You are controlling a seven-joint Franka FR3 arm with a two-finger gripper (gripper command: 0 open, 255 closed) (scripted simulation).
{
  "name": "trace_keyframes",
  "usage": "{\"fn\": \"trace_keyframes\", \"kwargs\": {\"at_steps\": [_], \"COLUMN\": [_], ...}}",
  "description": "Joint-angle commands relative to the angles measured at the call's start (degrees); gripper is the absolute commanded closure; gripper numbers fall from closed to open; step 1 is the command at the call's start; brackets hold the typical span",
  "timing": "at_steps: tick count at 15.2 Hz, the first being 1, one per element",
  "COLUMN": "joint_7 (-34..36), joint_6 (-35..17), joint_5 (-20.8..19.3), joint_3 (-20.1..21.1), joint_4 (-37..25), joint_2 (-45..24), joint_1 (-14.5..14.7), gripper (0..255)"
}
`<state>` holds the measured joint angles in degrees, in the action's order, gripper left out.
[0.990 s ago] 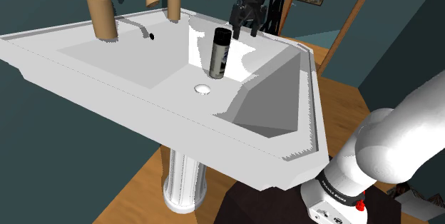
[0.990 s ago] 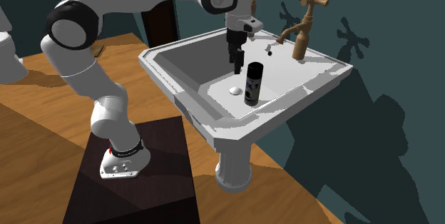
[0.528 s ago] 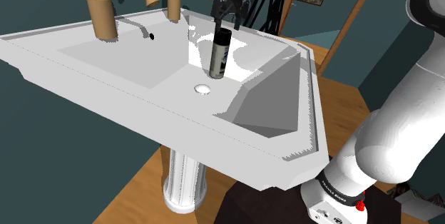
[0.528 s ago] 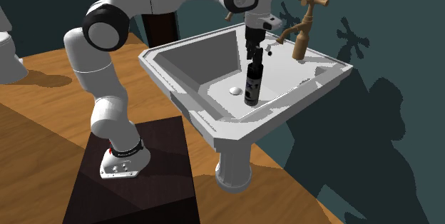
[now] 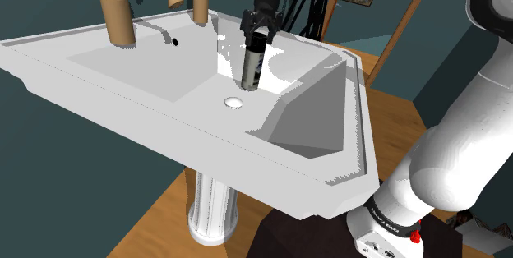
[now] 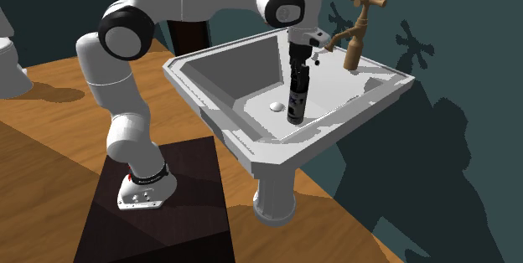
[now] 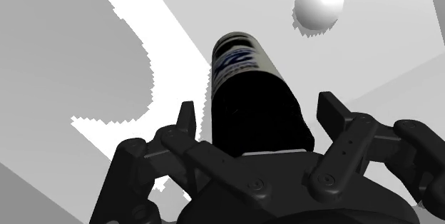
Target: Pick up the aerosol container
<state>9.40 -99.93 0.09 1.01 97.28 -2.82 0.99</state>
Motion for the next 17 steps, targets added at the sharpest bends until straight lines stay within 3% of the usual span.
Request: {"fn": "trace_keyframes", "kwargs": {"at_steps": [1,10,17], "joint_7": [0.0,0.1,0.1], "joint_6": [-0.3,-0.2,5.3], "joint_5": [0.0,0.0,0.0], "joint_3": [0.0,0.0,0.0], "joint_4": [0.4,0.3,-5.8], "joint_2": [0.2,0.1,-0.5], "joint_1": [0.0,0.0,0.0], "gripper": [255,255,255]}}
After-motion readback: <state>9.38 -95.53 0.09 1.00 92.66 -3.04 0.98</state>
